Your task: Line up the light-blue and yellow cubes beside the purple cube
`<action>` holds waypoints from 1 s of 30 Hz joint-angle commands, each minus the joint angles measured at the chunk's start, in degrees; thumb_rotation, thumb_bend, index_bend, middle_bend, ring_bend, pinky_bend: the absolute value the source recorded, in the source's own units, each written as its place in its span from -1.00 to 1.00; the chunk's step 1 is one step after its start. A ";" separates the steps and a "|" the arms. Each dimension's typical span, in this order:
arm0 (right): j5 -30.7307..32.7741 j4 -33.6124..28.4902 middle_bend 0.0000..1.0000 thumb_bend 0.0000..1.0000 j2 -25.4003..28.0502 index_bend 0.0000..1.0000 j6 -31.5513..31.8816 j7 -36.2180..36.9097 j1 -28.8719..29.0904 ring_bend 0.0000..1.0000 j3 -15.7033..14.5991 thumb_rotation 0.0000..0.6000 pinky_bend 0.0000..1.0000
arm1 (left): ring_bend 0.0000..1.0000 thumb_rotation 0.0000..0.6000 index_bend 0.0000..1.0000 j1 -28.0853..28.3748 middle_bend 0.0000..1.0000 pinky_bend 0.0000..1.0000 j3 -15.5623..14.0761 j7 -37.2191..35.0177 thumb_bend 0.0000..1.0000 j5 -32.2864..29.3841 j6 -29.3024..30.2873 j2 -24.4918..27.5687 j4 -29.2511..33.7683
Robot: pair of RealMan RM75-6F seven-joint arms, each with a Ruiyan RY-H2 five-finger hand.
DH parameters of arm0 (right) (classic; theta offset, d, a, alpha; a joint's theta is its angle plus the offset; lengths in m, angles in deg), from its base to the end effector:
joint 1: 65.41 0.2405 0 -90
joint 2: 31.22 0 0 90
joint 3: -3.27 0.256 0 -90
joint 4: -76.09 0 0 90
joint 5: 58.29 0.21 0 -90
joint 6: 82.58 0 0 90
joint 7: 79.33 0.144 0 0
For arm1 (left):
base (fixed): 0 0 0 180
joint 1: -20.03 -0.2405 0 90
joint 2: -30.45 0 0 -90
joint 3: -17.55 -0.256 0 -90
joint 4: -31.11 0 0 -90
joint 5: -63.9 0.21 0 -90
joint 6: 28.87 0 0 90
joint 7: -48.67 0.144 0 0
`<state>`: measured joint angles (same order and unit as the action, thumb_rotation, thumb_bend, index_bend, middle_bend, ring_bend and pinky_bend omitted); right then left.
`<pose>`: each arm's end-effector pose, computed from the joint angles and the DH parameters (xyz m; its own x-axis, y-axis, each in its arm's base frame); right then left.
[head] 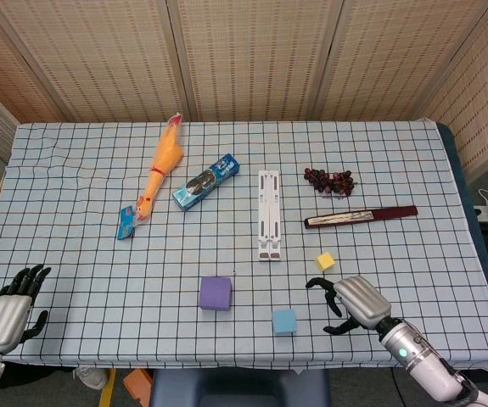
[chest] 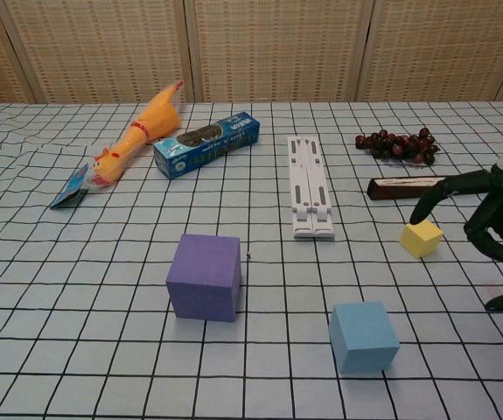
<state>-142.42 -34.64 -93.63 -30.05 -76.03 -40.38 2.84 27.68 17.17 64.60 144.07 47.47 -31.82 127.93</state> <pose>-0.2015 -0.2172 0.0642 0.2318 -0.5578 0.7969 -0.9539 -0.2910 0.0738 -0.3153 0.1798 0.1394 0.5810 0.2014 0.7886 0.8060 -0.0081 -0.5918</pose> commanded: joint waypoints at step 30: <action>7.57 5.46 0.58 -1.00 -11.17 -0.26 -4.05 1.04 2.07 0.87 -0.94 1.00 0.78 | -0.95 1.00 -1.00 -2.76 -1.00 -0.43 1.91 -3.20 -0.11 0.07 6.42 0.69 -0.25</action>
<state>-134.88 -29.25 -104.73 -34.19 -74.91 -38.28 1.91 24.92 19.04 61.45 144.20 53.92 -31.17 127.65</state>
